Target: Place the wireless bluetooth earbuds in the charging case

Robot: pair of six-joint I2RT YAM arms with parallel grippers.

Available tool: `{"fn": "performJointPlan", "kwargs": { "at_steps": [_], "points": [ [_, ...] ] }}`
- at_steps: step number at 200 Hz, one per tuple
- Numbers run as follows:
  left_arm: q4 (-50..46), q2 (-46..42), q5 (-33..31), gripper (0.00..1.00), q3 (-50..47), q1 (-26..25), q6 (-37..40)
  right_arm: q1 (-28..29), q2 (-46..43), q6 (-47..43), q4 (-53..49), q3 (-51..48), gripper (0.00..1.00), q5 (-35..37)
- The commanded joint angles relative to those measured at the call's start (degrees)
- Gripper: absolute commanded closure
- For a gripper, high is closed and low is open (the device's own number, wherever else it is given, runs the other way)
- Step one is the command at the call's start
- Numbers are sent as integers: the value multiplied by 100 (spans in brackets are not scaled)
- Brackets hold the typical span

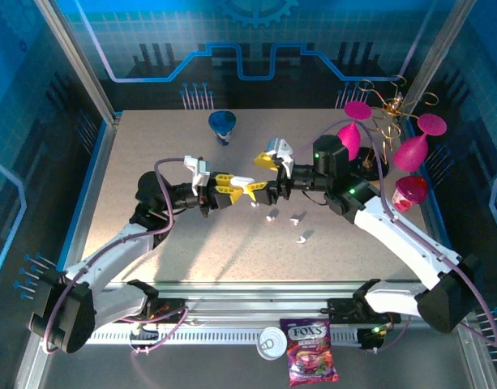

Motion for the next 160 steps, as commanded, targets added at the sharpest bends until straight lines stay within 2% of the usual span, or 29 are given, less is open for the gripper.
{"fn": "performJointPlan", "kwargs": {
  "at_steps": [1,79,105,128,160],
  "points": [
    [-248,-236,582,100,-63,-63,632,-319,-49,360,190,143,21,489],
    [-169,-32,262,100,-200,-103,1321,-467,-451,588,300,-234,15,404],
    [246,12,106,100,-331,-101,1544,-753,-722,1114,398,-639,8,746],
    [607,57,25,100,-466,-98,1602,-1068,-925,1570,344,-1118,8,1090],
    [1069,-16,-125,100,-759,-104,1601,-1093,-1219,1842,-171,-1712,10,1864]
  ]
}}
